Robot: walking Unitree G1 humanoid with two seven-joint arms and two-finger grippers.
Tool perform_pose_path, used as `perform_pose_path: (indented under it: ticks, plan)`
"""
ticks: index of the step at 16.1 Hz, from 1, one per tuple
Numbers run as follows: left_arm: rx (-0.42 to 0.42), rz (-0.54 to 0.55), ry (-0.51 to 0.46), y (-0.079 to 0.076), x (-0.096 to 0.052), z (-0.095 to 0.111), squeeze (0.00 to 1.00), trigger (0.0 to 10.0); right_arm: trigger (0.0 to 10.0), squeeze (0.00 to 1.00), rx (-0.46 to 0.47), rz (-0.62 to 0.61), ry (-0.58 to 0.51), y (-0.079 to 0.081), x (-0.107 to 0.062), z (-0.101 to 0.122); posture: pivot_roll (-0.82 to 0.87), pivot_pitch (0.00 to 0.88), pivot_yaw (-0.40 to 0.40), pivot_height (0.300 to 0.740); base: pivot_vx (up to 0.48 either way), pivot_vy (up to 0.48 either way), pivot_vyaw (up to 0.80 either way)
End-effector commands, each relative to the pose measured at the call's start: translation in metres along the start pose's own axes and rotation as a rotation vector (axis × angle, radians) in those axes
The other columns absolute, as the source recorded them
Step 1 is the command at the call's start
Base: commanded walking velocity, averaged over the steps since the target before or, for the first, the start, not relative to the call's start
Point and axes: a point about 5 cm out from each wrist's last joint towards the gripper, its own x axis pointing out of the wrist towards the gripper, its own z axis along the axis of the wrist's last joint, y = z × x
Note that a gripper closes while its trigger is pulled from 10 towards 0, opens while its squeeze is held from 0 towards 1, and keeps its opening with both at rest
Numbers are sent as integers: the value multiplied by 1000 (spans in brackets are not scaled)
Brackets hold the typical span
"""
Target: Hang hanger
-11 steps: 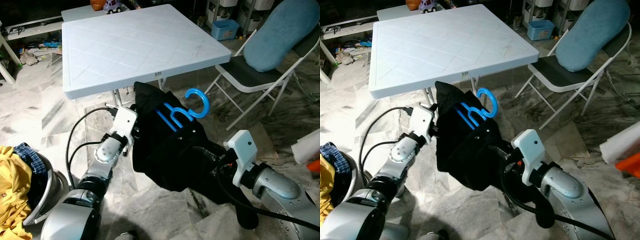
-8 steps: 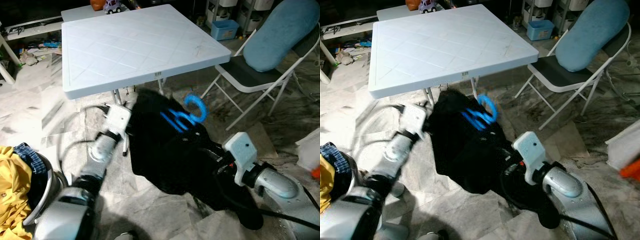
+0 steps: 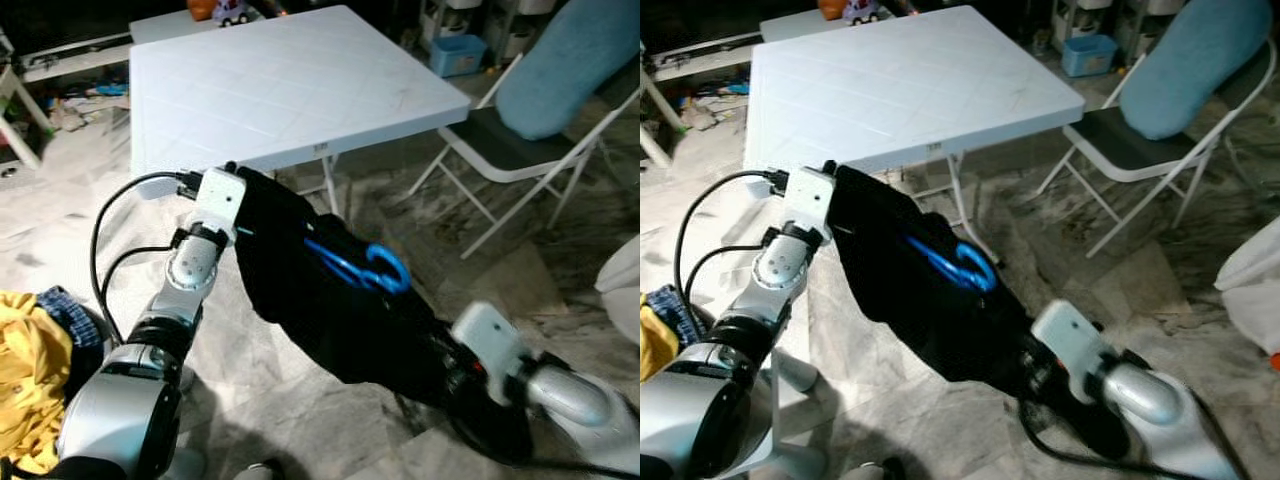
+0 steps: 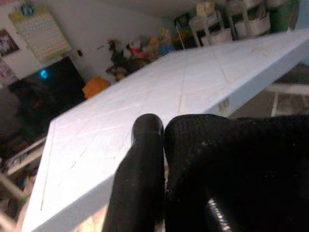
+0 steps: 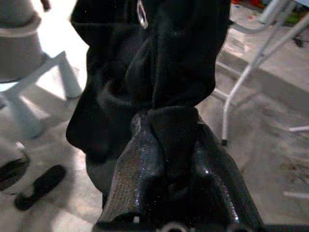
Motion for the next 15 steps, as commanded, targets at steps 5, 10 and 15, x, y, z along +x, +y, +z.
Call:
perform_pose_path:
  ticks: [5, 10, 15]
  plan:
    - [-15, 21, 105, 10, -2, -13, 0, 0, 10000, 0, -26, -6, -75, -28, -38, 25, -245, 102, 103, 740, 0, 0, 0]
    - [-87, -95, 240, -17, -15, -35, 0, 0, 10000, 0, 50, 95, -228, -28, -48, 55, -244, 98, 92, 740, 0, 0, 0]
    - [-190, -2, 204, -3, -6, -25, 0, 0, 10000, 0, 3, 154, -45, -24, -56, 35, -243, 100, 86, 740, 0, 0, 0]
